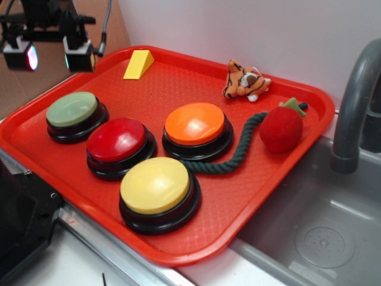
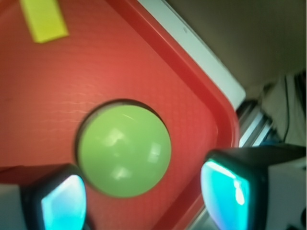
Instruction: Push the green button.
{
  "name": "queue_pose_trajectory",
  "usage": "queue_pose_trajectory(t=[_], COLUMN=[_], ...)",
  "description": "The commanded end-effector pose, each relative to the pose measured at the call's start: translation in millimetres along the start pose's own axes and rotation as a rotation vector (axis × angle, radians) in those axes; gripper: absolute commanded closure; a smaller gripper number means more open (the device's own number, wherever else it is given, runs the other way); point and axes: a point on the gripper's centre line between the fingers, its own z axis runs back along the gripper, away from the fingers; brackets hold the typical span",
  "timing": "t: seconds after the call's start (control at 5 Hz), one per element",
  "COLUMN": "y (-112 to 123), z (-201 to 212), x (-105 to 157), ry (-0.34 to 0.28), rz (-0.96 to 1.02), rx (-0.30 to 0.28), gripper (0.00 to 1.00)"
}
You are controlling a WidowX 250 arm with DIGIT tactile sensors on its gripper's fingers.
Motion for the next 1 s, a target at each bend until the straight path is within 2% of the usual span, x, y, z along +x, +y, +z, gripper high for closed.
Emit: queue_pose_trajectory(t=[0.0, 0.4, 0.6, 0.8], y=[16.8, 12.1, 0.8, -0.6], z=[-11.3, -29.0, -38.6, -46.7], x=[-1.4, 4.2, 4.9, 2.0], ry=[-0.070, -0.072, -0.045, -0.022], rz=[-0.113, -0.165, -0.199, -0.192], rx=[-0.061, -0.086, -0.071, -0.069], gripper=[0.00, 0.00, 0.00, 0.00])
